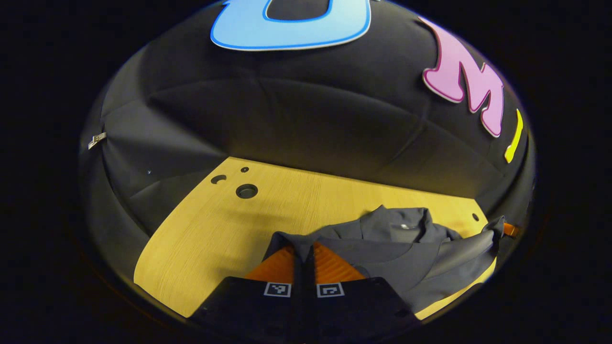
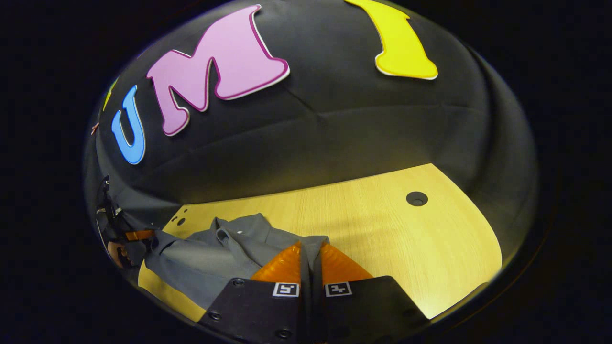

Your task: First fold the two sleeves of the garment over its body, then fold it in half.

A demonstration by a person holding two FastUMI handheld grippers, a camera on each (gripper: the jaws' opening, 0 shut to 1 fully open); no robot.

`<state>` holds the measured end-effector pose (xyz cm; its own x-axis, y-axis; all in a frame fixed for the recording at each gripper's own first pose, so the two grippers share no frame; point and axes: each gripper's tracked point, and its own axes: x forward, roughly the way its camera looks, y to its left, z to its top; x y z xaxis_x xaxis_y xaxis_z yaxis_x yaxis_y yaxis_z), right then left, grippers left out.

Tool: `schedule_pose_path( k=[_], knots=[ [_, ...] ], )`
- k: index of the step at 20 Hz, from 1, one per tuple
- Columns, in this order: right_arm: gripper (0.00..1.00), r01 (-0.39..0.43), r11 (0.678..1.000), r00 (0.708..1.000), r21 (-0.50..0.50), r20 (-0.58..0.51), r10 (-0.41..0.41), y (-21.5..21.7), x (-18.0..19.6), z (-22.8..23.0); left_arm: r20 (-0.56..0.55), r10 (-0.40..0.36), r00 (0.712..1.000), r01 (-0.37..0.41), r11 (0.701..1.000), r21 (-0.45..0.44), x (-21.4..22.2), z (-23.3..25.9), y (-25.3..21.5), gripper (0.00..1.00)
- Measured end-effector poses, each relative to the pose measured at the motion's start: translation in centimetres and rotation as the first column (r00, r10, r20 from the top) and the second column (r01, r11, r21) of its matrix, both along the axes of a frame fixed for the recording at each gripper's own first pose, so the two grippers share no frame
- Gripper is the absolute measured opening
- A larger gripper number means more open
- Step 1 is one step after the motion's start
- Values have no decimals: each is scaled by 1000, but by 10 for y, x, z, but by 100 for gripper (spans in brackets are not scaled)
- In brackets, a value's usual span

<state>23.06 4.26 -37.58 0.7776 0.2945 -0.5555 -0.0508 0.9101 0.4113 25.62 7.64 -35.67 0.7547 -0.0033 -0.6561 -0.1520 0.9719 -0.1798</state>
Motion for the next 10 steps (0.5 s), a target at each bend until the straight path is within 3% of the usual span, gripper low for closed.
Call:
schedule_pose_path(
  k=[10],
  knots=[
    [5, -16, 999, 996, -40, -84, 12, 12, 18, -86, -42, -3, 999, 7, 997, 82, 17, -58, -4, 6]
  ],
)
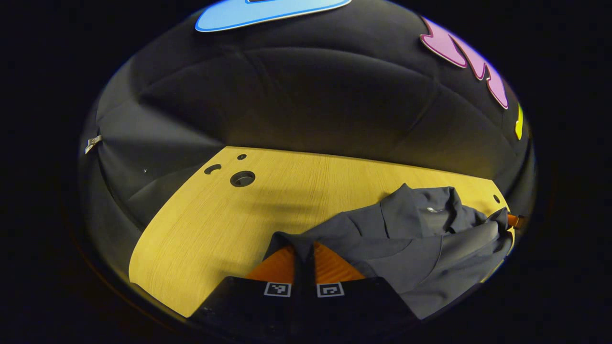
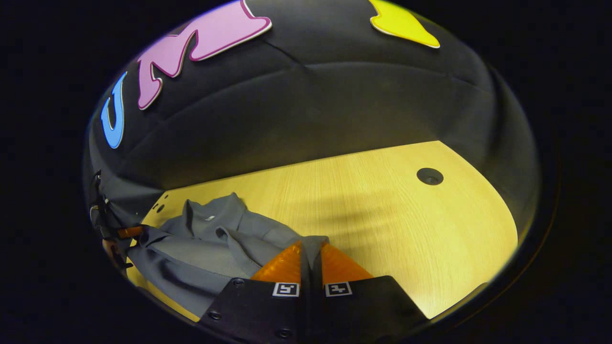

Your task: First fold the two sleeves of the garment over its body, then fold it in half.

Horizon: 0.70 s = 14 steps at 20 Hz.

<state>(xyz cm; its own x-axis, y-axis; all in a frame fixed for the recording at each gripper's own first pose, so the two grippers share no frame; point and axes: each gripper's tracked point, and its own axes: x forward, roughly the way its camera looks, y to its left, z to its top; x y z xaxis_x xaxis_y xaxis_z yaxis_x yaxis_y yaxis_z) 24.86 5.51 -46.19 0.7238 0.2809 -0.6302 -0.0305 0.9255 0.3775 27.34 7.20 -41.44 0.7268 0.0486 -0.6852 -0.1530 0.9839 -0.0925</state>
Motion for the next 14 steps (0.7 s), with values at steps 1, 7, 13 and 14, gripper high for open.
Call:
schedule_pose_path(
  k=[1, 7, 13, 14],
  knots=[
    [5, -1, 1000, 1000, -7, -7, 1, 1, 0, -5, -7, -2, 1000, 2, 1000, 9, -1, -5, -1, 5],
    [29, 5, 1000, 998, 0, -63, -5, 0, -7, -17, -33, -18, 999, 21, 998, 67, -7, -18, -4, 10],
    [77, 38, 998, 999, -46, -23, -39, -30, -10, 20, -7, -84, 996, 84, 993, 79, -10, 12, -17, 47],
    [76, 48, 998, 999, -40, -12, -48, -33, -12, 29, 4, -94, 996, 93, 991, 98, -11, 21, -17, 56]
  ],
)
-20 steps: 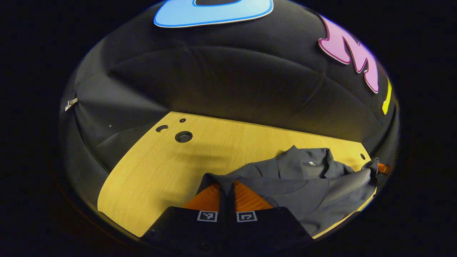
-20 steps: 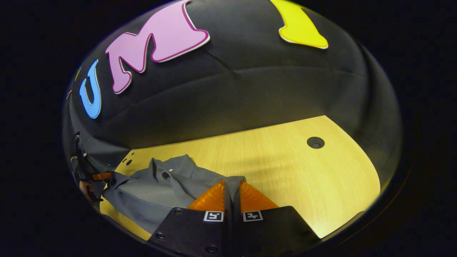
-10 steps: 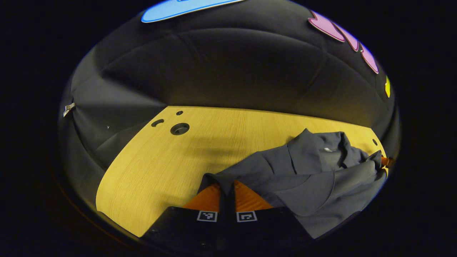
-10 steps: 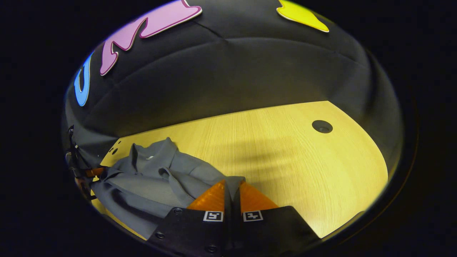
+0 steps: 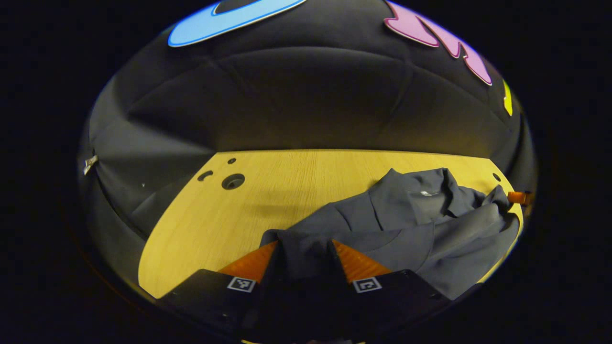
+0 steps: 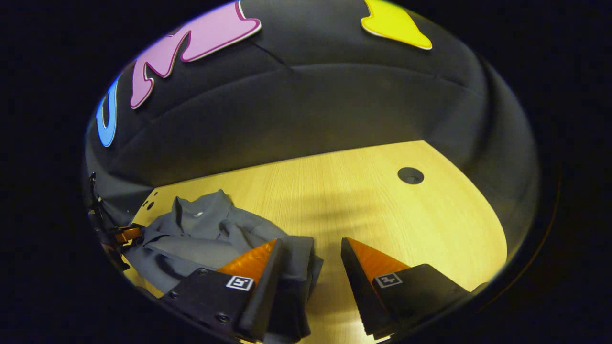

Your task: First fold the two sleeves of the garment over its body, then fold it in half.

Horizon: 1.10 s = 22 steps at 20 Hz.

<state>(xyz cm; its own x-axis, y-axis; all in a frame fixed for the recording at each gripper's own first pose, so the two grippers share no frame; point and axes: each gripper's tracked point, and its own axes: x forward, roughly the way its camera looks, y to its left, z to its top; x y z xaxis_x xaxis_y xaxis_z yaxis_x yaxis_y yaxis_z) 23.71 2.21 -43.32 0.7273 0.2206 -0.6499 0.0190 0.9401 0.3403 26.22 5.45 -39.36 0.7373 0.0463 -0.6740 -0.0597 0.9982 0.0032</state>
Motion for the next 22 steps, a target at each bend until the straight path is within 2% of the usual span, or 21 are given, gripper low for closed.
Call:
schedule_pose_path(
  k=[2, 4, 5, 14, 19, 22],
  knots=[
    [76, 16, 1000, 1000, 9, 19, -16, -6, -3, 20, 29, -27, 999, 27, 1000, 10, -1, 20, -8, 77],
    [76, 23, 1000, 999, 2, 41, -23, -11, -8, 39, 61, -50, 997, 50, 999, 3, -5, 40, -14, 88],
    [76, 22, 1000, 998, 1, 50, -22, -12, -12, 50, 76, -61, 995, 61, 998, 1, -8, 51, -16, 90],
    [75, 5, 1000, 990, -7, 139, -4, -13, -54, 131, 184, -136, 974, 144, 989, -33, -52, 139, -49, 90],
    [75, 4, 1000, 981, 7, 193, -5, -12, -78, 173, 226, -188, 956, 205, 977, -57, -91, 170, -71, 89],
    [75, -4, 1000, 977, 4, 211, 3, -12, -94, 187, 242, -191, 951, 218, 972, -90, -112, 185, -79, 89]
  ],
)
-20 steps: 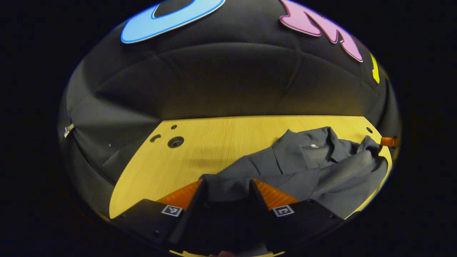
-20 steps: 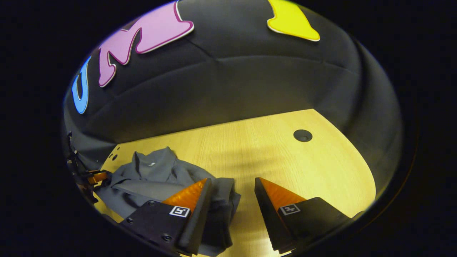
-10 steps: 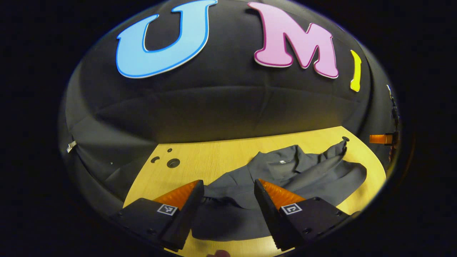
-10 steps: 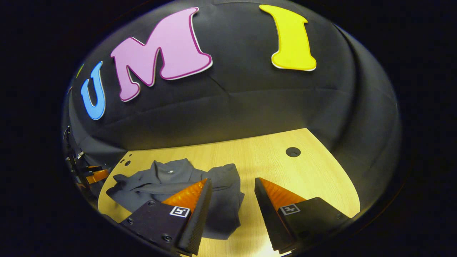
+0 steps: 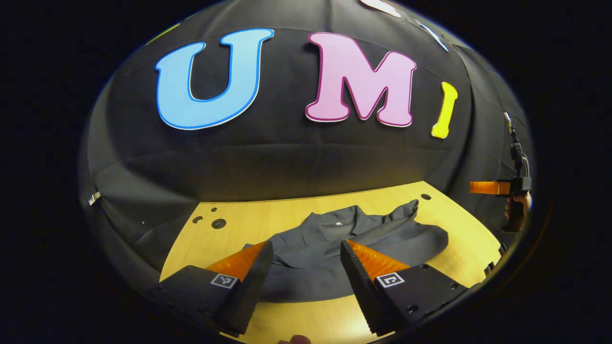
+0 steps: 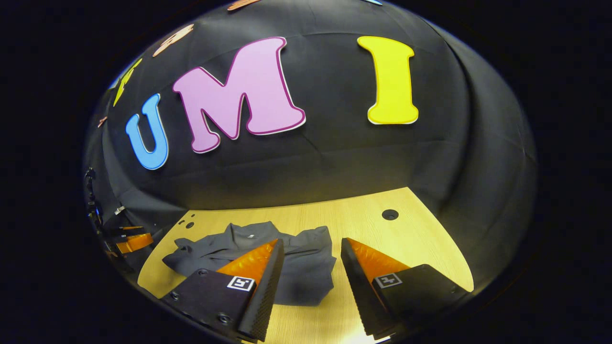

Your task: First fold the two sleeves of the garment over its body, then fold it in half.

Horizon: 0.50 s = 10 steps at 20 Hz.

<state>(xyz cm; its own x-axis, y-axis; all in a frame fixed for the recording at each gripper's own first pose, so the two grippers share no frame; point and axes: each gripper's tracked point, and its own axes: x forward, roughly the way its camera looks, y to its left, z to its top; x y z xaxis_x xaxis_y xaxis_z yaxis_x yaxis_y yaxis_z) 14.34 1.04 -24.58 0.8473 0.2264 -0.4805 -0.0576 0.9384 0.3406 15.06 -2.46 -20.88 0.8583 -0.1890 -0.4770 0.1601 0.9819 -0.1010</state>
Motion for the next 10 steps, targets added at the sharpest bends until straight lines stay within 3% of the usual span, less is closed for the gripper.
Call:
schedule_pose_path(
  k=[10],
  knots=[
    [75, -17, 999, 999, -39, 41, 19, -1, -58, 29, 1, -29, 1000, 29, 998, -60, -53, 20, -11, 90]
  ],
)
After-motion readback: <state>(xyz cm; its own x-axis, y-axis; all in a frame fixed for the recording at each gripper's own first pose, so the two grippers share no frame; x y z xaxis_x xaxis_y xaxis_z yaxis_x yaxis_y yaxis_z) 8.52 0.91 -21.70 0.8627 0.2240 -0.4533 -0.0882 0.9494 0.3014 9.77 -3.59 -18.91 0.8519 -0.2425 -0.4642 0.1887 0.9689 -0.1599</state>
